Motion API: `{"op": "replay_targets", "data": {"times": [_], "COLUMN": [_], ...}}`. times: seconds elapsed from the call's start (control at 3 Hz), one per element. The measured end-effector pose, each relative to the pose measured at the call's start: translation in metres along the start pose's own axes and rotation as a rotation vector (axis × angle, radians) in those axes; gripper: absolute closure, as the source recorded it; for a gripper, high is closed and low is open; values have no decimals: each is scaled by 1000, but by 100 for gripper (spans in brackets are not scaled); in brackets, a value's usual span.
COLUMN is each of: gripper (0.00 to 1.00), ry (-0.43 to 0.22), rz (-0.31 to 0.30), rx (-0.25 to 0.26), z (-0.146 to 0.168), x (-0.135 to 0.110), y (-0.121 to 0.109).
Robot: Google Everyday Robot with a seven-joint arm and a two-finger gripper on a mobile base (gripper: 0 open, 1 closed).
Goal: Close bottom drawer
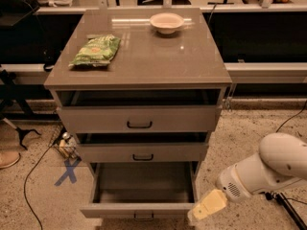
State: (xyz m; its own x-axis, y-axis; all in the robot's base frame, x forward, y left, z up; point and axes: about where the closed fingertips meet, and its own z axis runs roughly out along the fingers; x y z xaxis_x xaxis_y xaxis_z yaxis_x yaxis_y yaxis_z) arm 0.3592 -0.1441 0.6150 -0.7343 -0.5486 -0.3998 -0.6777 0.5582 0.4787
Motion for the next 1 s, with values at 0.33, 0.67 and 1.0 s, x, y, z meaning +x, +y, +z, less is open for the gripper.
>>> {"op": "replay_targets", "data": {"times": [0.33, 0.67, 1.0], "gripper": [0, 0, 0], "ry": [-33, -46, -60], "rz": [98, 176, 251], "rx": [-22, -55, -100], "z": [55, 110, 163], "x": [21, 41, 63], "y": [-42, -77, -104]}}
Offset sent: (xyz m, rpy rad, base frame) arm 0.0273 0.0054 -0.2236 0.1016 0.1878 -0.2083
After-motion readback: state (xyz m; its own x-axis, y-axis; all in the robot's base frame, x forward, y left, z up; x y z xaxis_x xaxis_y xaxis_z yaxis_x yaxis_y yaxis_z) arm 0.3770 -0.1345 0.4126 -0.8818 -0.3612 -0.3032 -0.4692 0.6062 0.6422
